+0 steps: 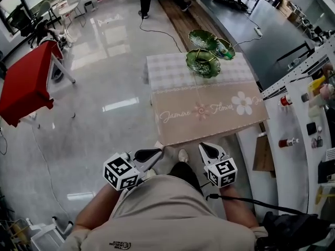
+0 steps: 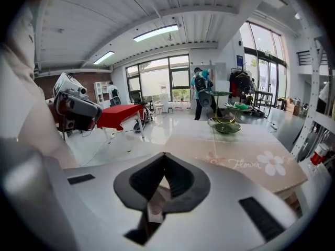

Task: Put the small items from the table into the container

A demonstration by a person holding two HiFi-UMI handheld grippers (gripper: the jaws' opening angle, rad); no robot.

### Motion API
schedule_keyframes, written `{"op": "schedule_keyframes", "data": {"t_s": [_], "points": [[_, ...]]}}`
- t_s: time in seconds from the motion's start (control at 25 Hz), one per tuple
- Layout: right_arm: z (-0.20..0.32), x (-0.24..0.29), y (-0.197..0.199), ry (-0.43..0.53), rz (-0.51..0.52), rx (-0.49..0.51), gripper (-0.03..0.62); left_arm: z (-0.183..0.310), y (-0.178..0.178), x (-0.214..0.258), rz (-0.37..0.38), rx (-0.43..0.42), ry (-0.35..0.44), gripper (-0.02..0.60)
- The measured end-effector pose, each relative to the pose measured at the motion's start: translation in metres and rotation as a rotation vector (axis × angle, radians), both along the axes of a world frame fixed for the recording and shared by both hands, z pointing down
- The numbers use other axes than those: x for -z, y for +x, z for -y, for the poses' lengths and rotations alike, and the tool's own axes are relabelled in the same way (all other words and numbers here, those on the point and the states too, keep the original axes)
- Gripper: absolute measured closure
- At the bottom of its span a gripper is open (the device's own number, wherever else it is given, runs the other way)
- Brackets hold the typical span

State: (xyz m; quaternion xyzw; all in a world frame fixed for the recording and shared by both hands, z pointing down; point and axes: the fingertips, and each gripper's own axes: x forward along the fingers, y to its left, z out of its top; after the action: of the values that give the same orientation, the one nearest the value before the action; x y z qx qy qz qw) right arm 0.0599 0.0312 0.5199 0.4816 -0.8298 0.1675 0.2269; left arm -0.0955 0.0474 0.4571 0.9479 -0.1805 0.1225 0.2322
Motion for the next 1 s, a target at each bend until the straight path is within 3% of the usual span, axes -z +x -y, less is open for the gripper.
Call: {"op": "schedule_keyframes", "data": {"t_s": [0.72, 1.0], "points": [[-0.068, 0.016, -0.066, 0.015, 0.009, 0.047, 0.579, -0.053, -0.019, -0.006, 0.006, -0.102, -0.011, 0.574], [-0.074, 0.018, -0.081, 0.022, -0.006, 0.073, 0.579, -0.057, -0.03, -0.004, 0.0, -0.092, -0.002, 0.574]]}}
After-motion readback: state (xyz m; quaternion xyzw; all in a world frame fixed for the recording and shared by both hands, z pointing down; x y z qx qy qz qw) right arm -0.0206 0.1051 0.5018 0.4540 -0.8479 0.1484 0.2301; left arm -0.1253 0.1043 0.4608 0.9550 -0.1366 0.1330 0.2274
